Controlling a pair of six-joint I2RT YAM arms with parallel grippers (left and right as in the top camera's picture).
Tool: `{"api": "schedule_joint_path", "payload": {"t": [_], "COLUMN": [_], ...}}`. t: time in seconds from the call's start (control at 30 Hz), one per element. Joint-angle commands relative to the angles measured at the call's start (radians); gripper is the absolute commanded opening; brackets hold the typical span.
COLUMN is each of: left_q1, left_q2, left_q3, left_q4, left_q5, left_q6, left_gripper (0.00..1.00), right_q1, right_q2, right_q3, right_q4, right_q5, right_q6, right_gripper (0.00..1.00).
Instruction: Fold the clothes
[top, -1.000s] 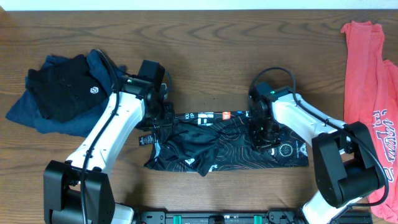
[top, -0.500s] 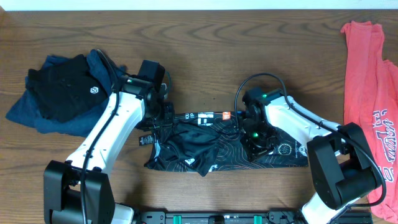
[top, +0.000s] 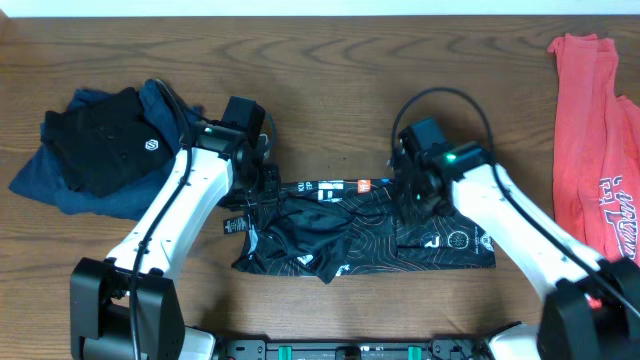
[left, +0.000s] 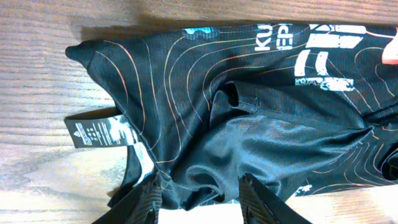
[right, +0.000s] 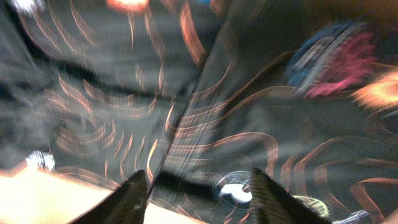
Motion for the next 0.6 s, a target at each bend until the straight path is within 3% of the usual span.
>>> {"api": "schedule_joint_path", "payload": {"t": [0.0,0.23,0.33,0.57], "left_q1": [0.005,0.005,0.005,0.021], "left_q2": [-0.011,-0.011,-0.011,0.004], "left_q3": [0.016,0.016,0.016,0.003], "left_q4": [-0.003,-0.003,-0.004,-0.008], "left_q5": [-0.013,-0.016,-0.075,-0.114], "left_q6": [0.002,0.002,0.002,0.002], "left_gripper": [0.48,0.50,0.50,0.63], "right_q1": [-0.014,-0.015,-0.015,-0.030], "right_q2": [-0.023,0.047,0.067,0.034], "right_q3": [0.014,0.014,0.014,0.014], "right_q4": [0.038,0.099,0.080,0.021], "right_q5": [0.106,0.100,0.103,0.196], "right_q6": [0.092,0.100,0.114,0.224], "right_gripper": [0.55,0.54,0.45,0.47]}}
